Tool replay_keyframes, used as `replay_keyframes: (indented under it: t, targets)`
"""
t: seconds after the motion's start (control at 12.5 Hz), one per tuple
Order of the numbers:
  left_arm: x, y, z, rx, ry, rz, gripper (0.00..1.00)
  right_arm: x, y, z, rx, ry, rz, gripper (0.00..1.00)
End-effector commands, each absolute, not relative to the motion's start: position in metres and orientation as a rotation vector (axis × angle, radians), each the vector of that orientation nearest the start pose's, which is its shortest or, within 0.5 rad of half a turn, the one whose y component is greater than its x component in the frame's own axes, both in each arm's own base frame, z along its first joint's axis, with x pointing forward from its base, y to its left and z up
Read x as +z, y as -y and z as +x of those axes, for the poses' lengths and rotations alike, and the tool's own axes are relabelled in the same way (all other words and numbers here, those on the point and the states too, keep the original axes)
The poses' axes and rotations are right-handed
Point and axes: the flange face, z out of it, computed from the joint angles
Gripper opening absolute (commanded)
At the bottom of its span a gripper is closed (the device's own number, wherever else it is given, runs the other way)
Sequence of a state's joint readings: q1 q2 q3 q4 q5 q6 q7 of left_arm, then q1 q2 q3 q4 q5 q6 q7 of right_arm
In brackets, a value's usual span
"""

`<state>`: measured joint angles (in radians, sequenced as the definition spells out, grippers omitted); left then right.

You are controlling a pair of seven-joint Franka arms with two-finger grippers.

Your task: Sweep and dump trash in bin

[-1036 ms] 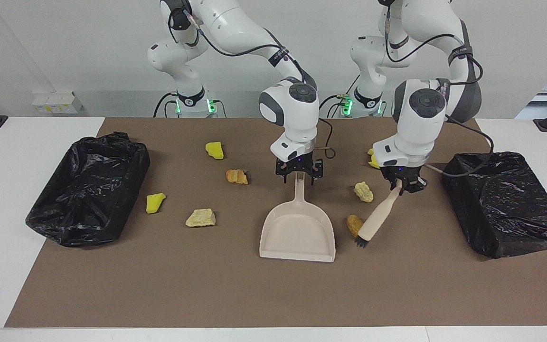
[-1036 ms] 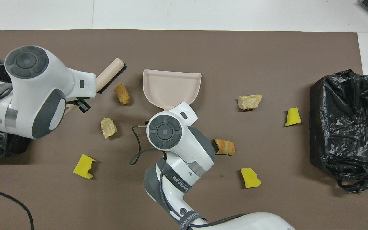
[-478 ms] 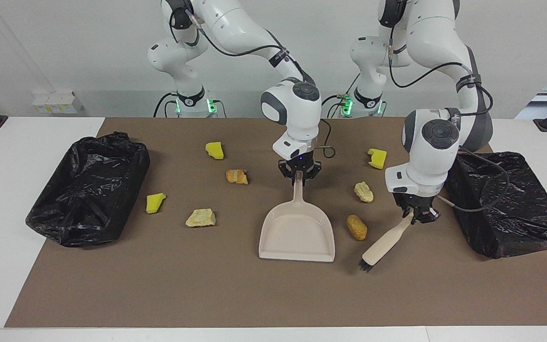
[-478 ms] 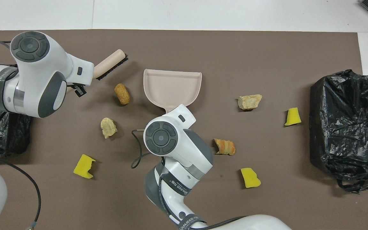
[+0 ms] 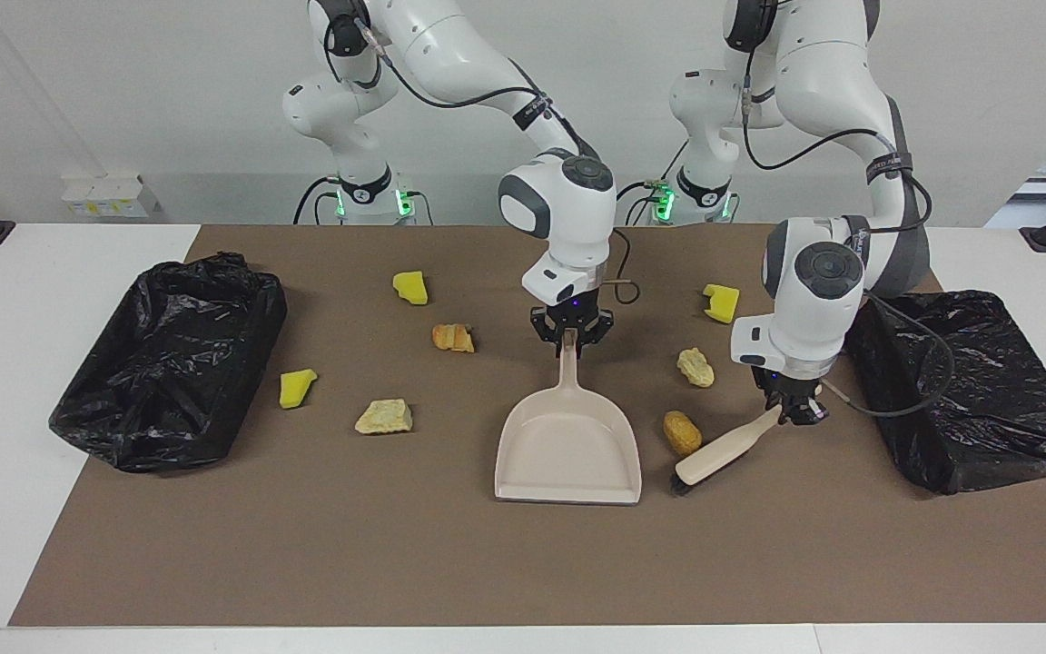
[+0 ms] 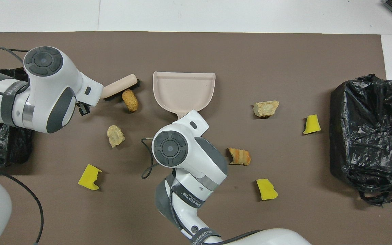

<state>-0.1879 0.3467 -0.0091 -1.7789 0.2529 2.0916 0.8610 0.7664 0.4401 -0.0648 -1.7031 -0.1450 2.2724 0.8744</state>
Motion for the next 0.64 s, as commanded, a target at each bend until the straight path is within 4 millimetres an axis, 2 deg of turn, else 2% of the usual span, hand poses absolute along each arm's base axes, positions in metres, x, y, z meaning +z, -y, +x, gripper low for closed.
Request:
replay_keyframes:
  t: [0.0,0.08,0.16,0.24,0.4,0.48,0.56]
  targets:
    - [0.374,0.106,0.582,0.182,-1.698,-2.384,0.0,0.37,-0.418,0.534,-0.371,-0.149,-3.123,0.0]
    - [0.376,0.106,0.565,0.208,-1.714,-2.361,0.0,0.374,-0.408,0.541,-0.376,-0.112,-3.128,0.0]
    - [0.377,0.105,0.547,0.224,-1.724,-2.35,0.0,0.385,-0.396,0.549,-0.392,0.002,-3.134,0.0]
    - [0.377,0.114,0.526,0.233,-1.754,-2.329,0.0,0.392,-0.376,0.561,-0.398,0.107,-3.14,0.0]
    - [0.381,0.121,0.497,0.268,-1.785,-2.305,0.0,0.411,-0.338,0.579,-0.388,0.292,-3.151,0.0]
    - [0.384,0.122,0.487,0.302,-1.787,-2.303,0.0,0.414,-0.321,0.585,-0.362,0.426,-3.161,0.0]
    - [0.398,0.118,0.483,0.324,-1.76,-2.316,0.0,0.416,-0.308,0.588,-0.322,0.563,-3.162,0.0]
